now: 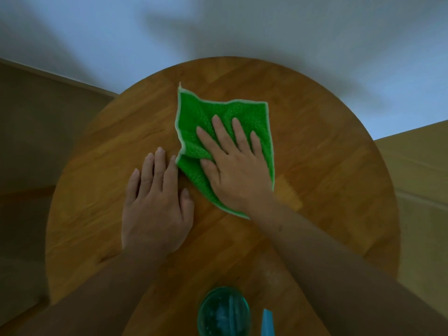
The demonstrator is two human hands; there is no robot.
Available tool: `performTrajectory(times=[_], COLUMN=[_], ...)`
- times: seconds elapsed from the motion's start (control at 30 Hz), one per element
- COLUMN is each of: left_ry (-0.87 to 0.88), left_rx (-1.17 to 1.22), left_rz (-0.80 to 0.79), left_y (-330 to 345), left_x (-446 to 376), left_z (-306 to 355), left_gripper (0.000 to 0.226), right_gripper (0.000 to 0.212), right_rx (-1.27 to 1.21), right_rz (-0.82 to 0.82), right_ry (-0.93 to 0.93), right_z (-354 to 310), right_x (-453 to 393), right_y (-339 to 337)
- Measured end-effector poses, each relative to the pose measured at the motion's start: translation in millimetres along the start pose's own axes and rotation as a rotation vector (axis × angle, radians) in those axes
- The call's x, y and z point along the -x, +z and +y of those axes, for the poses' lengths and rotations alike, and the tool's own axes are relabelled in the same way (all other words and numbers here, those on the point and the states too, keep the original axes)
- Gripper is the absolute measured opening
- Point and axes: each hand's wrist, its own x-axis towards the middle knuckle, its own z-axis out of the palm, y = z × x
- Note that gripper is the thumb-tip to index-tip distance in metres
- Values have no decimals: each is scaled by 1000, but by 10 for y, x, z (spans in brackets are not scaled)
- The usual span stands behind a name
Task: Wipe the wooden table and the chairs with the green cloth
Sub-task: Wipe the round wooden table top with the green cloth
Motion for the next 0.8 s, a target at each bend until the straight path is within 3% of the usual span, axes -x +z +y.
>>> performTrajectory(times=[0.07,0.27,0.47,0.57,0.73,0.8], left_ry=[-3,5,15,15,9,11], left_rx=[12,0,-19,-33,-44,-53], left_rz=[-13,2,0,4,14,14], left_y=[-11,-23,-21,-11,-6,-9], left_x=[-5,5,-6,-7,-11,-14], left_z=[-2,-9,-6,-6,13,18], left_gripper=[62,60,60,59,59,59], right_gripper=[56,60,66,68,61,59], right_rx=[24,-75,-157,-87,7,6], right_rz=[-4,94,110,94,32,14], right_ry=[68,688,882,710,138,-9], right_z=[309,846,538,316,-309,-394], right_x=[-72,236,53,-318,-732,-741], right_y=[-61,-93,-96,-149,-142,-127])
